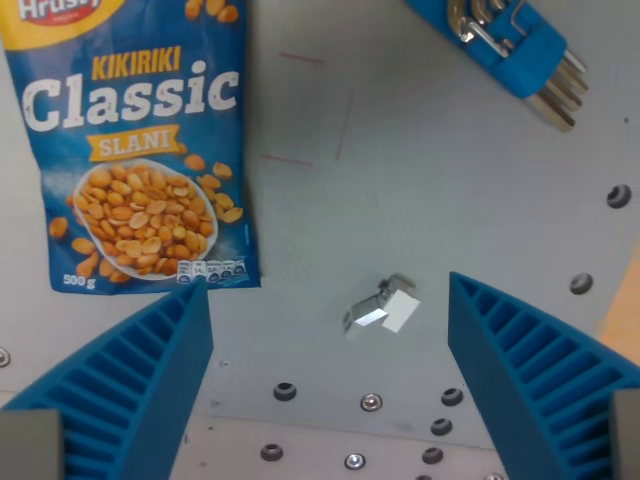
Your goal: Rotate around base negative x
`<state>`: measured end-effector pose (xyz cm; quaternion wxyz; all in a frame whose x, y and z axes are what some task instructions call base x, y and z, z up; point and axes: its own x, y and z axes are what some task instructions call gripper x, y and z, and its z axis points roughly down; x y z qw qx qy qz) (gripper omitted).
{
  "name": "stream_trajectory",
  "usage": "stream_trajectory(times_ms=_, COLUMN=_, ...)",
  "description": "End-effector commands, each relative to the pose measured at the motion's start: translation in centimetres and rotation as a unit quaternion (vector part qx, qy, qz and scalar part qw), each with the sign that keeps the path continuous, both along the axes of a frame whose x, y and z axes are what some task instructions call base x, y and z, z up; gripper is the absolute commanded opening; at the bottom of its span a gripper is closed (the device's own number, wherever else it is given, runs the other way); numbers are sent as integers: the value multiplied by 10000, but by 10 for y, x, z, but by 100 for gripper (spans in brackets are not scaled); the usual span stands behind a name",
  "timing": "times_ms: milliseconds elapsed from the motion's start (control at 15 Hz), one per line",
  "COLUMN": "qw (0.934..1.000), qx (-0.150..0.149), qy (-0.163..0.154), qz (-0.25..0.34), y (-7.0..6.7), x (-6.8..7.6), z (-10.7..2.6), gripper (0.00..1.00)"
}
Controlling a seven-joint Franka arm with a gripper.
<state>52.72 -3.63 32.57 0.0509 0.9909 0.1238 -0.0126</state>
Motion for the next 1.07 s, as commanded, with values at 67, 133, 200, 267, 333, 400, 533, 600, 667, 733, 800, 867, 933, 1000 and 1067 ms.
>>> stream_trajectory(times_ms=67, qw=9950, qx=-993, qy=-28, qz=-80, y=3, x=-1, z=1, gripper=100)
stream_trajectory(times_ms=133, qw=9943, qx=-1059, qy=-27, qz=-80, y=3, x=-1, z=1, gripper=100)
stream_trajectory(times_ms=200, qw=9936, qx=-1126, qy=-27, qz=-80, y=3, x=-1, z=1, gripper=100)
stream_trajectory(times_ms=267, qw=9928, qx=-1192, qy=-26, qz=-80, y=3, x=-1, z=1, gripper=100)
stream_trajectory(times_ms=333, qw=9920, qx=-1258, qy=-26, qz=-80, y=3, x=-1, z=1, gripper=100)
stream_trajectory(times_ms=400, qw=9912, qx=-1324, qy=-25, qz=-80, y=3, x=-1, z=1, gripper=100)
stream_trajectory(times_ms=533, qw=9893, qx=-1456, qy=-23, qz=-80, y=3, x=-1, z=1, gripper=100)
stream_trajectory(times_ms=600, qw=9883, qx=-1522, qy=-23, qz=-80, y=3, x=-1, z=1, gripper=100)
stream_trajectory(times_ms=667, qw=9873, qx=-1588, qy=-22, qz=-80, y=3, x=-1, z=1, gripper=100)
stream_trajectory(times_ms=733, qw=9862, qx=-1654, qy=-21, qz=-80, y=3, x=-1, z=1, gripper=100)
stream_trajectory(times_ms=800, qw=9851, qx=-1719, qy=-20, qz=-80, y=3, x=-1, z=1, gripper=100)
stream_trajectory(times_ms=867, qw=9839, qx=-1785, qy=-19, qz=-80, y=3, x=-1, z=1, gripper=100)
stream_trajectory(times_ms=933, qw=9827, qx=-1850, qy=-18, qz=-79, y=3, x=-1, z=1, gripper=100)
stream_trajectory(times_ms=1000, qw=9814, qx=-1916, qy=-17, qz=-79, y=3, x=-1, z=1, gripper=100)
stream_trajectory(times_ms=1067, qw=9801, qx=-1981, qy=-16, qz=-79, y=3, x=-1, z=1, gripper=100)
